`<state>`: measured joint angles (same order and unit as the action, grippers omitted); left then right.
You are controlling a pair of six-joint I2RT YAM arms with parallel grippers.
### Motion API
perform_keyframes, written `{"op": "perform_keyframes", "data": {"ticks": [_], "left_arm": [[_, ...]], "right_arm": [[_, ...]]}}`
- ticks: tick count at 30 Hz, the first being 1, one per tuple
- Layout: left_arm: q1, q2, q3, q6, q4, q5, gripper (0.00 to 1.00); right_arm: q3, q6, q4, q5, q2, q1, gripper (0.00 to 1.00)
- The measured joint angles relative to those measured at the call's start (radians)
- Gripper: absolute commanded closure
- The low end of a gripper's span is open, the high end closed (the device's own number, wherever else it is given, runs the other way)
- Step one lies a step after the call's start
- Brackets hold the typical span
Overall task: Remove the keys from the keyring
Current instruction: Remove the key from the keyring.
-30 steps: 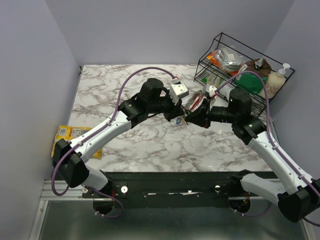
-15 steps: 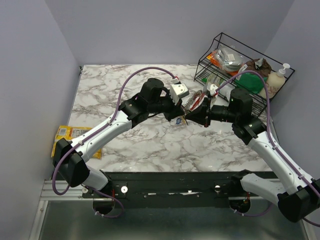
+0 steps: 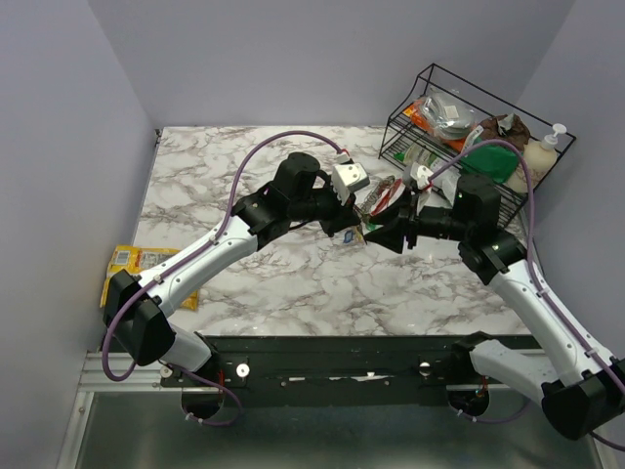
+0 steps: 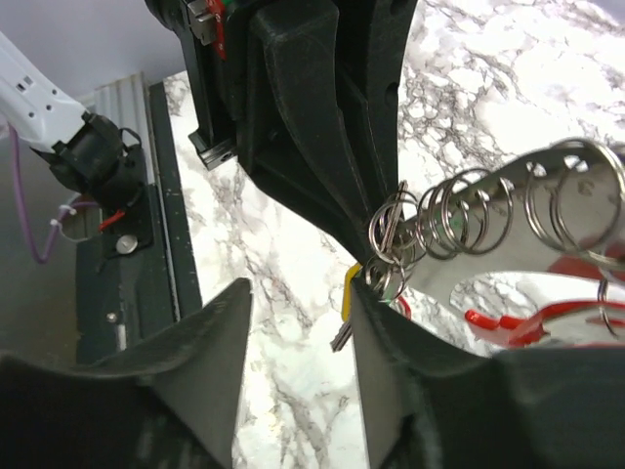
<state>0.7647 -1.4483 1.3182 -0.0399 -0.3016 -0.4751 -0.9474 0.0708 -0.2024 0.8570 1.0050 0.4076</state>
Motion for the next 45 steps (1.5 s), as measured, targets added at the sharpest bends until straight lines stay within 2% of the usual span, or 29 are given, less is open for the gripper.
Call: {"op": "perform_keyframes", "data": {"ticks": [5, 10, 18, 25, 35, 45], "left_arm": [[-0.006, 0.0, 0.0, 0.0, 0.0, 0.0, 0.94], [-0.01, 0.005, 0.0, 0.0, 0.0, -0.014, 0.93], [-0.017, 0.014, 0.0, 0.004, -0.011, -0.043, 0.93], [-0.016, 0.023, 0.0, 0.009, -0.01, -0.069, 0.93], [-0.016, 0.023, 0.0, 0.013, -0.006, -0.078, 0.93], [-0.016, 0.023, 0.0, 0.027, -0.005, -0.084, 0.93]], "right_arm": [[-0.016, 0.01, -0.039, 0.037, -0.031, -0.045, 0.35], [-0.068, 0.009, -0.081, 0.136, -0.006, -0.084, 0.35], [-0.099, 0.001, -0.113, 0.252, 0.128, -0.104, 0.34], [-0.099, -0.001, -0.133, 0.262, 0.127, -0.115, 0.34], [-0.099, 0.002, -0.127, 0.255, 0.016, -0.161, 0.34], [-0.071, -0.032, -0.056, 0.228, 0.073, -0.161, 0.36]]}}
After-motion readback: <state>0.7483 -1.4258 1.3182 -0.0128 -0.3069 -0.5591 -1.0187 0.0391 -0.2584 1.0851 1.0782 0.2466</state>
